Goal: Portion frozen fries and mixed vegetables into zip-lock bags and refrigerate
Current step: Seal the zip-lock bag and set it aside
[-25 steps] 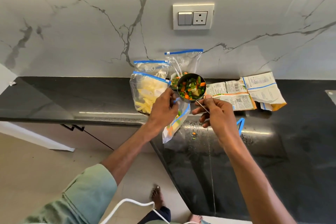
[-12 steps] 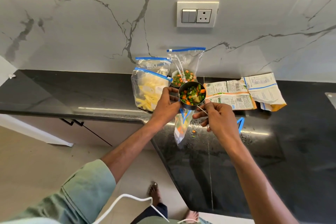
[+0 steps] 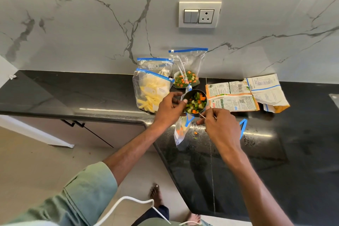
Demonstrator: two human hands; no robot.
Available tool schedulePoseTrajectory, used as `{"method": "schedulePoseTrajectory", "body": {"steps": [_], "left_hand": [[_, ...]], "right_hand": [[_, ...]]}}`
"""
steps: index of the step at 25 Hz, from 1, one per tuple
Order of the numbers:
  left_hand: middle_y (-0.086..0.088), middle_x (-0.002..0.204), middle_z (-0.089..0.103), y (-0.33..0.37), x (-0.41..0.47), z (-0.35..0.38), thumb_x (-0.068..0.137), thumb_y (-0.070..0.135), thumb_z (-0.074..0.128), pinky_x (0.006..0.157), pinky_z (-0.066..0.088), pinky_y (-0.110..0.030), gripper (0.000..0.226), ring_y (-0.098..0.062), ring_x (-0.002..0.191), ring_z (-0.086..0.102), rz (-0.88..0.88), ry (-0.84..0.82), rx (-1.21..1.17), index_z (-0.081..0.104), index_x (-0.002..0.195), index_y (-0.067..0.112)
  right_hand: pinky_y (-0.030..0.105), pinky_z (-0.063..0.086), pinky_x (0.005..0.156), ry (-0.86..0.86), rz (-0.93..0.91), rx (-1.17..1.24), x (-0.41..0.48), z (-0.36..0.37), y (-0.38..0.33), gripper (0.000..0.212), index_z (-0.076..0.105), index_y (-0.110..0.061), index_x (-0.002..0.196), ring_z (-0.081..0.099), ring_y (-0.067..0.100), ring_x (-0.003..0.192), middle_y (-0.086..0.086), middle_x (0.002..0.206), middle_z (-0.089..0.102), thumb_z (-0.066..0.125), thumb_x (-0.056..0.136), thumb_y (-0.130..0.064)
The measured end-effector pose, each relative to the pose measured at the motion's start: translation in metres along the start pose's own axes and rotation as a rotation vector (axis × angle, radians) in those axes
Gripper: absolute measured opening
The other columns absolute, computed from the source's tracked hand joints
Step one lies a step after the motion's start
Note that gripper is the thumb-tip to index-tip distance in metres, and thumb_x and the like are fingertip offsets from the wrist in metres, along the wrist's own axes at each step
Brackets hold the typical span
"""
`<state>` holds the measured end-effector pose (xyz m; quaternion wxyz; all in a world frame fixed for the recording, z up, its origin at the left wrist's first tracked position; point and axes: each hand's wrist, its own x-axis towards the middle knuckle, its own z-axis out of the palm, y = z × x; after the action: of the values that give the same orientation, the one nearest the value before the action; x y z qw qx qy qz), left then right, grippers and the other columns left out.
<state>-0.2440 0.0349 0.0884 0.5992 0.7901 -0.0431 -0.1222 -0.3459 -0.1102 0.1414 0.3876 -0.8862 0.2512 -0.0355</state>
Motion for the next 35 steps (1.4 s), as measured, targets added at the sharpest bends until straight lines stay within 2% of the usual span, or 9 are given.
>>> {"method": "schedulePoseTrajectory", "body": {"steps": [3, 7, 10, 12, 18, 22, 26, 31, 35], "left_hand": [[-0.010, 0.096, 0.076, -0.007, 0.004, 0.002, 0.102, 0.018, 0.061, 0.074, 0.065, -0.045, 0.025, -0.020, 0.084, 0.077, 0.025, 0.018, 0.098, 0.073, 0.122, 0.009], [-0.003, 0.089, 0.079, -0.009, 0.008, 0.002, 0.096, 0.020, 0.066, 0.075, 0.065, -0.047, 0.022, -0.019, 0.084, 0.077, 0.042, 0.044, 0.152, 0.079, 0.113, 0.014], [0.002, 0.086, 0.076, -0.007, 0.010, 0.004, 0.094, 0.014, 0.067, 0.075, 0.064, -0.041, 0.021, -0.015, 0.079, 0.074, 0.065, 0.090, 0.268, 0.079, 0.112, 0.014], [0.005, 0.085, 0.075, -0.006, 0.010, 0.005, 0.092, 0.013, 0.067, 0.075, 0.063, -0.040, 0.023, -0.012, 0.077, 0.072, 0.090, 0.102, 0.356, 0.079, 0.111, 0.017], [-0.003, 0.094, 0.076, -0.002, 0.015, 0.001, 0.096, 0.015, 0.066, 0.072, 0.064, -0.043, 0.022, -0.018, 0.081, 0.074, 0.083, 0.038, 0.275, 0.077, 0.115, 0.015], [-0.011, 0.098, 0.075, 0.004, 0.014, -0.002, 0.097, 0.010, 0.067, 0.064, 0.062, -0.031, 0.017, -0.018, 0.080, 0.073, -0.099, -0.004, -0.030, 0.075, 0.113, 0.010], [-0.008, 0.097, 0.073, 0.006, 0.012, -0.004, 0.100, 0.003, 0.059, 0.063, 0.059, -0.024, 0.022, -0.012, 0.077, 0.072, -0.115, -0.064, -0.049, 0.071, 0.117, 0.009], [-0.017, 0.108, 0.071, 0.006, 0.012, -0.006, 0.100, 0.001, 0.055, 0.063, 0.058, -0.025, 0.027, -0.017, 0.086, 0.073, -0.155, -0.112, -0.084, 0.067, 0.121, 0.012], [-0.007, 0.095, 0.065, 0.010, 0.009, -0.007, 0.099, 0.009, 0.062, 0.064, 0.059, -0.024, 0.028, -0.013, 0.085, 0.071, -0.171, -0.078, -0.129, 0.059, 0.127, 0.016]], "right_hand": [[0.037, 0.059, 0.073, -0.093, 0.006, 0.042, 0.002, 0.001, 0.000, 0.036, 0.075, -0.025, 0.097, 0.068, 0.006, 0.070, -0.015, 0.076, 0.076, 0.046, 0.109, -0.043], [0.045, 0.066, 0.073, -0.261, 0.148, 0.332, 0.013, -0.002, 0.009, 0.056, 0.062, -0.020, 0.117, 0.070, 0.014, 0.092, -0.004, 0.108, 0.072, 0.048, 0.097, -0.070], [0.046, 0.066, 0.080, -0.425, 0.355, 0.792, 0.026, -0.001, 0.013, 0.057, 0.055, -0.017, 0.132, 0.073, 0.019, 0.101, 0.004, 0.123, 0.069, 0.054, 0.098, -0.064], [0.038, 0.065, 0.071, -0.505, 0.419, 0.919, 0.027, 0.007, 0.016, 0.045, 0.058, -0.016, 0.136, 0.076, 0.025, 0.097, 0.012, 0.118, 0.074, 0.057, 0.103, -0.048], [0.028, 0.062, 0.057, -0.357, 0.378, 0.914, 0.032, 0.014, 0.015, 0.034, 0.049, -0.018, 0.138, 0.075, 0.021, 0.074, 0.020, 0.102, 0.073, 0.048, 0.106, -0.005], [0.027, 0.061, 0.054, -0.418, 0.440, 1.105, 0.033, 0.008, 0.010, 0.022, 0.057, 0.005, 0.118, 0.076, 0.022, 0.066, 0.020, 0.082, 0.075, 0.043, 0.105, -0.005], [0.024, 0.060, 0.051, -0.432, 0.408, 1.035, 0.035, 0.014, 0.005, 0.024, 0.057, 0.000, 0.113, 0.077, 0.021, 0.067, 0.025, 0.096, 0.073, 0.036, 0.104, -0.003], [0.023, 0.059, 0.050, -0.430, 0.390, 0.975, 0.042, 0.012, 0.006, 0.020, 0.056, -0.003, 0.111, 0.070, 0.016, 0.057, 0.019, 0.083, 0.068, 0.036, 0.105, -0.001], [0.023, 0.058, 0.049, -0.419, 0.371, 0.855, 0.049, 0.014, 0.001, 0.022, 0.056, -0.005, 0.105, 0.067, 0.015, 0.054, 0.018, 0.078, 0.065, 0.036, 0.105, 0.002]]}}
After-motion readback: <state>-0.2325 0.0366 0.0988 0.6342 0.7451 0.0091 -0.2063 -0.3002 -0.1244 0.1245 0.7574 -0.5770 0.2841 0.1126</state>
